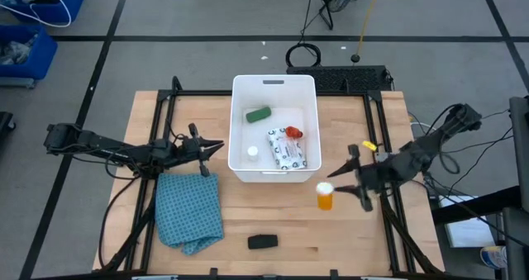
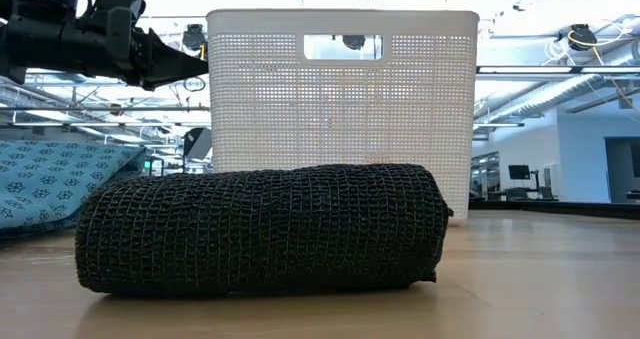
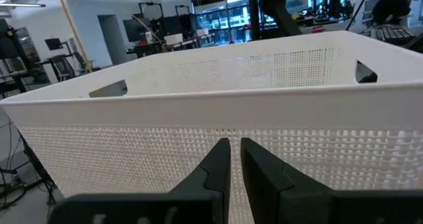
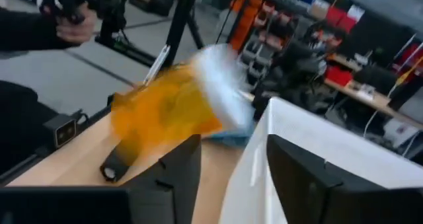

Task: Pick & place medical supplies in basket/bin
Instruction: Put the orange pill bottle into the white bin

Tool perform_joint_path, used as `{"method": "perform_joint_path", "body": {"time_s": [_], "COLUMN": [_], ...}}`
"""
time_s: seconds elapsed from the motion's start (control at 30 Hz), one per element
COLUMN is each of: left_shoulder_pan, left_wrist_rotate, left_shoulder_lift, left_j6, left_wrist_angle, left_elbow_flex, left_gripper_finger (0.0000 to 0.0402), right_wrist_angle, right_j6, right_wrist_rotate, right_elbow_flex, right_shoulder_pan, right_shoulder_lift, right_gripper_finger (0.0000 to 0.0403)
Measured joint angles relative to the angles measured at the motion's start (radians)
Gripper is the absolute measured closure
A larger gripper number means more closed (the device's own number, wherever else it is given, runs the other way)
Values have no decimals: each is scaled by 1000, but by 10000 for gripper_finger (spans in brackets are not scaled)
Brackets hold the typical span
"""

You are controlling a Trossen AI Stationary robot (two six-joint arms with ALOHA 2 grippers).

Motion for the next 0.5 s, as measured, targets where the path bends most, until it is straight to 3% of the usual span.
{"method": "perform_joint_path", "body": {"time_s": [0.27, 0.5], "left_shoulder_pan": [0, 0], "left_wrist_rotate": [0, 0], "left_shoulder_lift": [0, 0], "left_j6": [-6, -11], "left_wrist_angle": [-35, -40], "left_elbow_flex": [0, 0], "left_gripper_finger": [360, 360], "right_wrist_angle": [-95, -274], "right_j6": [-34, 91], "right_wrist_rotate": [-16, -14], "right_elbow_flex": [0, -1], "right_shoulder_pan": [-88, -132], "right_shoulder_lift": [-245, -356], "right_gripper_finger": [319, 389]}}
